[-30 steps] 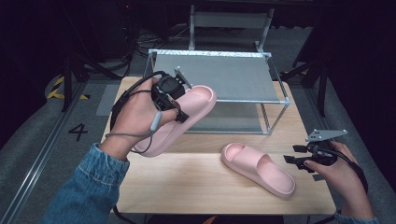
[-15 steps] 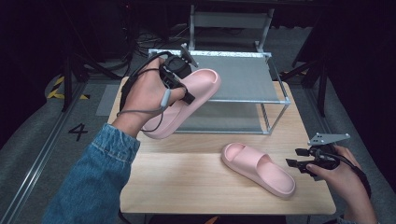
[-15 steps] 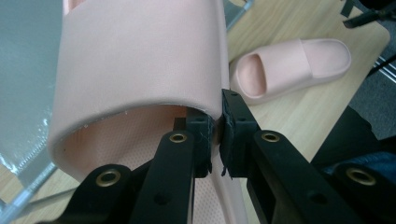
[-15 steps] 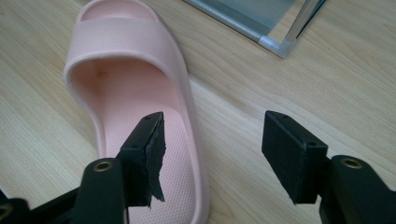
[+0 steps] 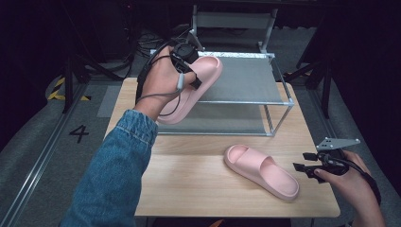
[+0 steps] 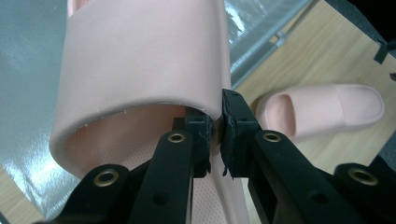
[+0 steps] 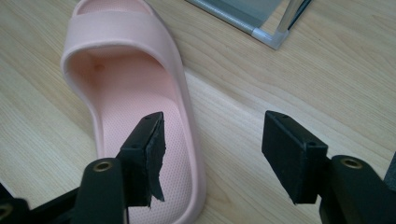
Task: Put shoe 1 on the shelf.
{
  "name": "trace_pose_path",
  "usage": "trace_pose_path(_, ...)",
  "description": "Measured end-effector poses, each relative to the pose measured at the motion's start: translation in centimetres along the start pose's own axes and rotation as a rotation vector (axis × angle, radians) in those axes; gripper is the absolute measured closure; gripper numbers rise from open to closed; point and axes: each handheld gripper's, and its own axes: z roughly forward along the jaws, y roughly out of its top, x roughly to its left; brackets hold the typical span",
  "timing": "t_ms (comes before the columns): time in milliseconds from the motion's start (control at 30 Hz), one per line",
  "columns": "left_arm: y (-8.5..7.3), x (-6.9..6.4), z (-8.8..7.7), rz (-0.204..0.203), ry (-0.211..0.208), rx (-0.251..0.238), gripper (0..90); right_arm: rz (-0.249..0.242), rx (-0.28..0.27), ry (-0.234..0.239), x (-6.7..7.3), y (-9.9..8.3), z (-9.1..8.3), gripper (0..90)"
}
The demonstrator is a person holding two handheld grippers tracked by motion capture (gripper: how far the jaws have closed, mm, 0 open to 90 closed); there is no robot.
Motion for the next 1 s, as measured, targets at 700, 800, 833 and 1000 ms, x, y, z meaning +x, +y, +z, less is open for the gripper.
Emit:
trace_pose_path(700,4.6,2.8,4.9,-0.186,0.050,0.082,83.0,0.016,0.023,-0.014,-0.1,-1.1,-0.3,40.2)
trace_pose_path(800,4.8,3.0,5.2,-0.192,0.063,0.087,82.5,0.015,0.020,-0.012,-0.1,-1.1,-0.4,40.2)
trace_pose_path(833,4.8,3.0,5.2,-0.192,0.063,0.087,82.0,0.015,0.018,-0.012,0.0,-1.1,-0.4,40.2)
trace_pose_path(1000,4.7,2.9,5.4,-0.207,0.052,0.061,78.2,0.017,0.017,-0.011,0.0,-1.1,-0.5,40.2)
